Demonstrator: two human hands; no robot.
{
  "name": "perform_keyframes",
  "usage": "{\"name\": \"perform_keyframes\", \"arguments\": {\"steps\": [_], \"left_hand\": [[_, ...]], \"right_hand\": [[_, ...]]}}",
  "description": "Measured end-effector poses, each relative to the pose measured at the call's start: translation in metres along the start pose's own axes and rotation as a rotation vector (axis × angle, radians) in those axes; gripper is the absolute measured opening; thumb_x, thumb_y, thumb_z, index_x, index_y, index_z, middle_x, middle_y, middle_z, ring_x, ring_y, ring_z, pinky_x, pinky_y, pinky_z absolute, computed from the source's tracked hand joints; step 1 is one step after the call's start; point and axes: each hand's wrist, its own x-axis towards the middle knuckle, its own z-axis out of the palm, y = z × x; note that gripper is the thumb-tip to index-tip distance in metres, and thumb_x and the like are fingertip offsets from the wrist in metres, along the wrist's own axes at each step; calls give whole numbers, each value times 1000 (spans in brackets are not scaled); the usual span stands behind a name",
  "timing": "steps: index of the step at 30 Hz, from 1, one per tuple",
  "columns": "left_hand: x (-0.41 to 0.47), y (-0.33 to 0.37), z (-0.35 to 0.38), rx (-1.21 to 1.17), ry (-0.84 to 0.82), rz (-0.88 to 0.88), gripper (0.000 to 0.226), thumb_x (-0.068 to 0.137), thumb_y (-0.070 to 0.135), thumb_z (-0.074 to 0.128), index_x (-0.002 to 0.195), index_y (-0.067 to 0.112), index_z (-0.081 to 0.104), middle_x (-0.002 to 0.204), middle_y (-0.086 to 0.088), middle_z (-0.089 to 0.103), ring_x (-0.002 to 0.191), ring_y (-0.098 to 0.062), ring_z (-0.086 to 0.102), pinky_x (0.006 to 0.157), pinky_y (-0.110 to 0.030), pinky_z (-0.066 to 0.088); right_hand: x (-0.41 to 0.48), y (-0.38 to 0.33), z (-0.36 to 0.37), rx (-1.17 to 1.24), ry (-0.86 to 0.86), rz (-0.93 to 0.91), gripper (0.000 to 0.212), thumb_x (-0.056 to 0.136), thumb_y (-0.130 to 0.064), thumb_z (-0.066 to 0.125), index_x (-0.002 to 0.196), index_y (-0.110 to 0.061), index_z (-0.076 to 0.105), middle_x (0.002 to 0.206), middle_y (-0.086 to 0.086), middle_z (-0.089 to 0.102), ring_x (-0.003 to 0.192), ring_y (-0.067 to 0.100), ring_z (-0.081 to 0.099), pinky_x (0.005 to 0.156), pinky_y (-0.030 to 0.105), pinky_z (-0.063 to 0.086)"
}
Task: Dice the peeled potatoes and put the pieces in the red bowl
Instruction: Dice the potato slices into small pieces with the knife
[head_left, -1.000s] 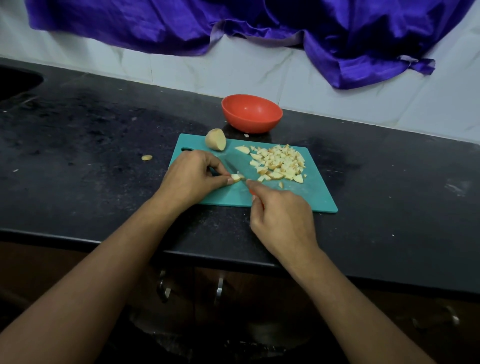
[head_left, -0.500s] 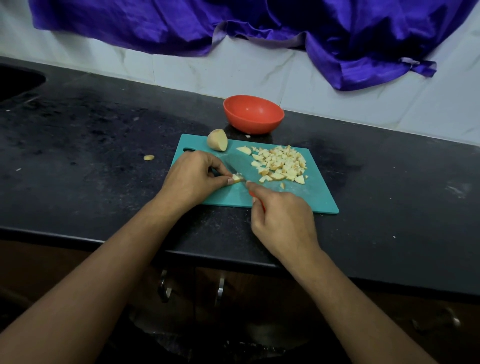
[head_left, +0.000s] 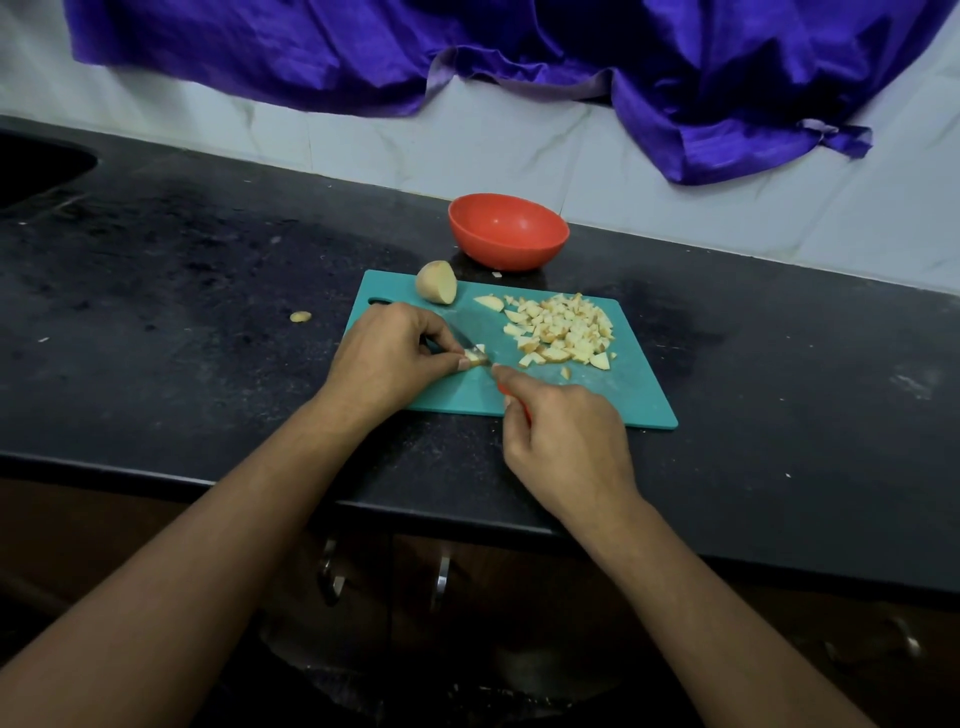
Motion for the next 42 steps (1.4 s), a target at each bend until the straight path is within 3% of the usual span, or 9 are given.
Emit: {"name": "perform_keyframes", "arguments": {"steps": [6,12,21,23,27,31,34,38,42], "left_hand": [[0,-1,-2,-33,-38,-4,7,80,33,86,86,31,82,80,19,73,81,-2,65,78,-30,56],[0,0,-1,-15,-9,9,6,80,31,86,82,33,81,77,21,72,78,2,64,76,-24,53],[0,0,0,-32,-7,-13,8,79,39,86,82,33,81,78,20,73,82,-1,65,77,-29,55],[0,0,0,-26,-6,0,8,79,38,86,82,32,81,77,22,73,79,3,64,76,-26,54],[0,2,-1,-16,-5,19,9,79,32,87,78,36,79,68,33,66,75,12,61,70,-14,47],[0,3,-3,-8,-8,9,7,80,31,86,82,32,80,71,28,67,77,15,60,67,-4,42],[-1,3,-3,-15,-10,1,8,79,34,86,83,30,80,76,22,71,77,8,63,70,-11,47],[-2,3,-2,-48,12,-8,15,76,33,89,80,29,75,76,17,71,73,3,64,71,-17,51],[-2,2,-1,-88,34,-12,29,74,26,91,79,28,63,76,12,71,70,-4,67,70,-26,56]], "right_hand": [[-1,0,-2,82,46,61,42,102,-30,50,143,-34,57,69,-11,61,54,7,50,50,23,38],[-1,1,0,22,-5,-16,42,103,-34,48,144,-35,56,75,-8,65,62,10,55,62,35,51],[-1,1,0,69,65,64,42,102,-29,51,142,-33,59,68,-11,59,54,7,48,53,29,39],[-3,0,0,115,80,20,41,101,-28,53,141,-32,60,64,-13,53,50,6,43,51,26,35],[-2,0,1,33,26,-42,40,101,-30,51,141,-33,60,71,-10,62,58,7,49,56,30,43],[0,-1,1,-19,-14,-25,42,102,-31,48,143,-34,58,73,-7,63,62,13,56,60,34,50],[-1,-1,1,13,35,44,42,101,-29,50,141,-33,60,73,-7,66,61,13,57,57,34,50],[-3,-1,0,103,82,32,40,101,-29,53,141,-32,60,66,-13,55,53,6,46,52,26,36],[-3,-1,-1,53,11,-28,41,102,-32,51,142,-34,59,72,-9,64,59,8,51,58,32,48]]}}
